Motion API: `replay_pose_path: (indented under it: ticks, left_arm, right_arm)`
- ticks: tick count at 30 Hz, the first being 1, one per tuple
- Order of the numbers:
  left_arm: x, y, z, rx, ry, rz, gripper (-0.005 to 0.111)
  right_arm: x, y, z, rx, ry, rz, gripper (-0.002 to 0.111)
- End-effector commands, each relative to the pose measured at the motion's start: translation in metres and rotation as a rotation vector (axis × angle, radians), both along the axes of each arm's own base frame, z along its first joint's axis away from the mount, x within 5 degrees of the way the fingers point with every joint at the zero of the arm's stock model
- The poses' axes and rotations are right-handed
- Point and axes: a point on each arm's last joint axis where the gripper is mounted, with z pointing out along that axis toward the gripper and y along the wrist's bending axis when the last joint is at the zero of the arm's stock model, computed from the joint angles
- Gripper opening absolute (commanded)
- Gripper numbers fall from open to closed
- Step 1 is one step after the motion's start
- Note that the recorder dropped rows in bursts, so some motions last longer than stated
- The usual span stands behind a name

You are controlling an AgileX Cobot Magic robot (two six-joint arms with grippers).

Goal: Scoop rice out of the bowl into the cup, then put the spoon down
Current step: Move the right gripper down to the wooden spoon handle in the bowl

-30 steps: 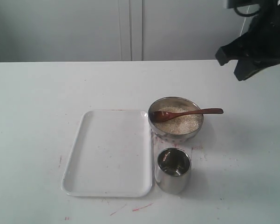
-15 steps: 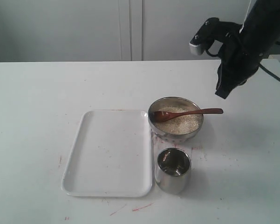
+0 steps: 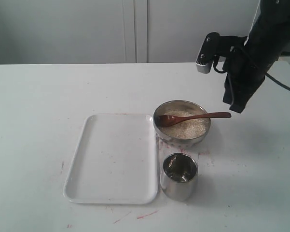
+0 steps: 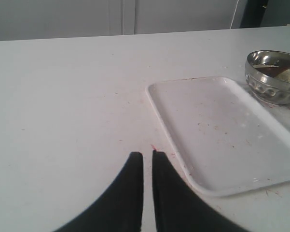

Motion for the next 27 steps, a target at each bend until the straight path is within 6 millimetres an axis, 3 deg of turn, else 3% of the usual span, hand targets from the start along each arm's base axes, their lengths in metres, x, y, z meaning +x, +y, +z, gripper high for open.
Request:
replay_pose_path:
  ticks: [1, 5, 8, 15, 21, 27]
  left_arm:
    - [0.0, 0.0, 0.002, -0.013, -0.006, -0.001, 0.014]
    - [0.0, 0.0, 0.002, -0.013, -0.006, -0.001, 0.014]
    - [0.0, 0.0, 0.002, -0.013, -0.006, -0.001, 0.014]
    - [0.0, 0.0, 0.002, -0.013, -0.006, -0.001, 0.014]
    - [0.0, 0.0, 0.002, -0.013, -0.006, -0.001, 0.014]
    - [0.0, 0.0, 0.002, -0.013, -0.006, -0.001, 0.014]
  right_arm:
    - [-0.002, 0.0, -0.004, -0.012, 0.005, 0.042, 0.037]
    - [-0.002, 0.0, -0.006, -0.021, 0.01, 0.068, 0.054]
    - [-0.002, 0.0, -0.007, -0.026, 0.013, 0.084, 0.054]
    - [-0.002, 0.0, -0.023, -0.088, 0.095, 0.321, 0.054]
    - [0.006, 0.001, -0.041, -0.087, 0.12, 0.33, 0.054]
    - [0.016, 0.002, -0.044, -0.095, 0.037, 0.322, 0.054]
